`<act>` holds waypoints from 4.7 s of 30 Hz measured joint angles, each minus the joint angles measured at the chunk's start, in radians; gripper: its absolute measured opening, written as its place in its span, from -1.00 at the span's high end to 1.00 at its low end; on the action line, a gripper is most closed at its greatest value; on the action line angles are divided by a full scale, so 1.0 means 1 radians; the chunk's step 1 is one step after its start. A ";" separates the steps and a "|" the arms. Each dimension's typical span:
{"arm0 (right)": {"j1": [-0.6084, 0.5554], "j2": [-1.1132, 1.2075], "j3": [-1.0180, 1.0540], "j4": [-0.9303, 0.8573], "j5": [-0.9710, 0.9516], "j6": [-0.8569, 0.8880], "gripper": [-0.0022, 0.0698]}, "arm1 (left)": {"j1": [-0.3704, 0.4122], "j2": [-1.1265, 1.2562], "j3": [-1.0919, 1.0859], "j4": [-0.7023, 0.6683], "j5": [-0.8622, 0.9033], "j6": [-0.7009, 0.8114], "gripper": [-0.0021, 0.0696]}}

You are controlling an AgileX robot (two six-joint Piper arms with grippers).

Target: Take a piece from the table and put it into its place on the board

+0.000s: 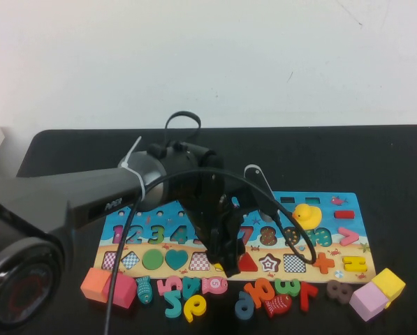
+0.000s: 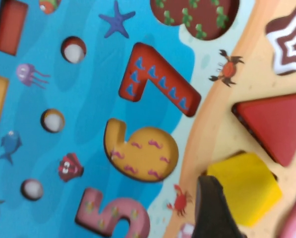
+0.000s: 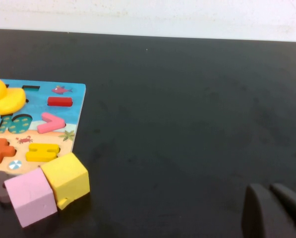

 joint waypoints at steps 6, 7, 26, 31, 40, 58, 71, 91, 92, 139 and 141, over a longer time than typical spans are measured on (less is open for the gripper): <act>0.000 0.000 0.000 0.000 0.000 0.000 0.89 | 0.000 -0.037 0.000 0.015 0.076 0.000 -0.01; 0.000 0.000 0.000 0.000 0.000 0.000 0.89 | 0.000 -0.038 0.000 0.018 0.087 -0.003 0.03; 0.000 0.000 0.000 0.000 0.000 0.000 0.89 | 0.000 0.001 0.000 0.070 -0.077 -0.412 0.94; 0.000 0.000 0.000 0.000 0.000 0.000 0.89 | 0.000 0.032 0.000 0.070 -0.071 -0.423 0.94; 0.000 0.000 0.000 0.000 0.000 0.000 0.89 | 0.000 0.032 0.000 0.070 -0.043 -0.457 0.94; 0.000 0.000 0.000 0.000 0.000 0.000 0.89 | 0.000 -0.028 0.000 0.010 -0.088 -0.476 0.94; 0.000 0.000 0.000 0.000 0.000 0.000 0.89 | 0.000 0.031 0.000 -0.107 -0.112 -0.393 0.94; 0.000 0.000 0.000 0.000 0.000 0.000 0.89 | 0.000 0.037 0.000 -0.002 -0.066 -0.410 0.94; 0.000 0.000 0.000 0.000 0.000 0.000 0.89 | 0.000 0.032 0.000 -0.002 -0.074 -0.410 0.94; 0.000 0.000 0.000 0.000 0.000 0.000 0.89 | 0.010 -1.580 1.240 -0.005 -0.555 -0.481 0.94; 0.000 0.000 0.000 0.000 0.000 0.000 0.89 | 0.010 -1.620 1.305 -0.005 -0.637 -0.513 0.94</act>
